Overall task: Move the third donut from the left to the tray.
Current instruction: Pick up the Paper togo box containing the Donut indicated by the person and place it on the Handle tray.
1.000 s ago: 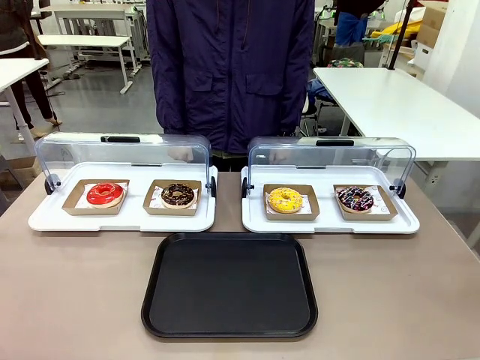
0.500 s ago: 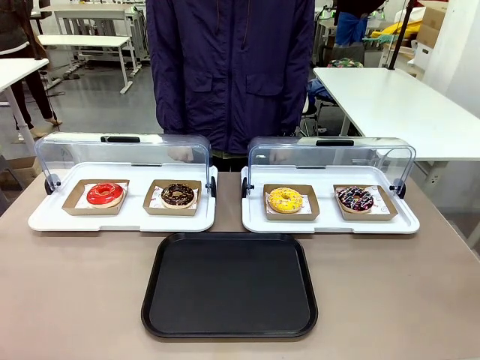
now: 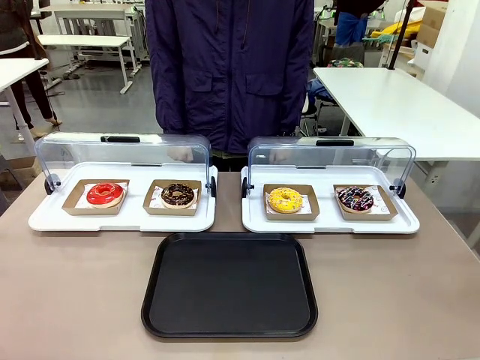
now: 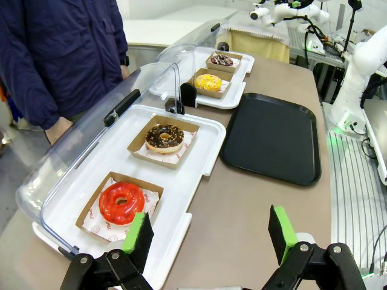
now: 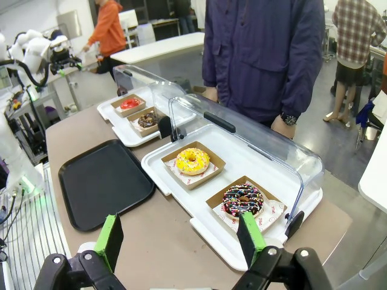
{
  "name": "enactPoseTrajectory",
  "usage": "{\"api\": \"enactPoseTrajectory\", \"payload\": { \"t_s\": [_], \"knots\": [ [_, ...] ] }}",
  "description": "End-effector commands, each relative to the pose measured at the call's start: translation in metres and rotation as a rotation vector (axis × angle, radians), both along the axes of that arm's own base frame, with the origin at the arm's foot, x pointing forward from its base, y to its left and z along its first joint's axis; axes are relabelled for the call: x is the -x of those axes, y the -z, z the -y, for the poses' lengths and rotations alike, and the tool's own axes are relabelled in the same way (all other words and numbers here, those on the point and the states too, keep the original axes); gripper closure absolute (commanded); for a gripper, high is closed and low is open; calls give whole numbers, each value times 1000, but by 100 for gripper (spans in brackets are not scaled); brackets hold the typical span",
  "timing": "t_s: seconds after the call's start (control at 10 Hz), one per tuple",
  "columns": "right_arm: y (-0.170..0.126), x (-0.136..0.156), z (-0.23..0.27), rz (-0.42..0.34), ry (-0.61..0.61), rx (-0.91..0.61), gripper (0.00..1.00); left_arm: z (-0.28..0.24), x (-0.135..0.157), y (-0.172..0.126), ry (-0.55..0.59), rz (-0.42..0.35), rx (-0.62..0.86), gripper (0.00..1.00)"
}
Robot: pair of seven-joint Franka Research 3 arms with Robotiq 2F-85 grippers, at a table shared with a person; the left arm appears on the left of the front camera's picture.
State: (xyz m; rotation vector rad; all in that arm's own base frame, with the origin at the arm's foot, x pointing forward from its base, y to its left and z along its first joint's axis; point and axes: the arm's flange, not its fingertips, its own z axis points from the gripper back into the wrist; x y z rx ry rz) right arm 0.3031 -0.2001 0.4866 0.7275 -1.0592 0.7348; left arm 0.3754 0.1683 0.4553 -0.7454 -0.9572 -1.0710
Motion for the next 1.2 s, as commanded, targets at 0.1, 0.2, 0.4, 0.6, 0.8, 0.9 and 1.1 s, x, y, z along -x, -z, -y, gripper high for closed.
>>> {"api": "enactPoseTrajectory", "payload": {
  "t_s": [0.1, 0.2, 0.4, 0.6, 0.8, 0.9, 1.1],
  "knots": [
    [-3, -4, 1, 37, -4, -4, 0, -1, 0, -2, 6, -1, 4, 0],
    [-3, -4, 1, 37, -4, -4, 0, -1, 0, -2, 6, -1, 4, 0],
    [-3, -4, 1, 37, -4, -4, 0, -1, 0, -2, 6, -1, 4, 0],
    [-3, -4, 1, 37, -4, -4, 0, -1, 0, -2, 6, -1, 4, 0],
    [-3, -4, 1, 37, -4, -4, 0, -1, 0, -2, 6, -1, 4, 0],
    [-3, -4, 1, 37, -4, -4, 0, -1, 0, -2, 6, -1, 4, 0],
    [-3, -4, 1, 37, -4, -4, 0, -1, 0, -2, 6, -1, 4, 0]
  ]
}}
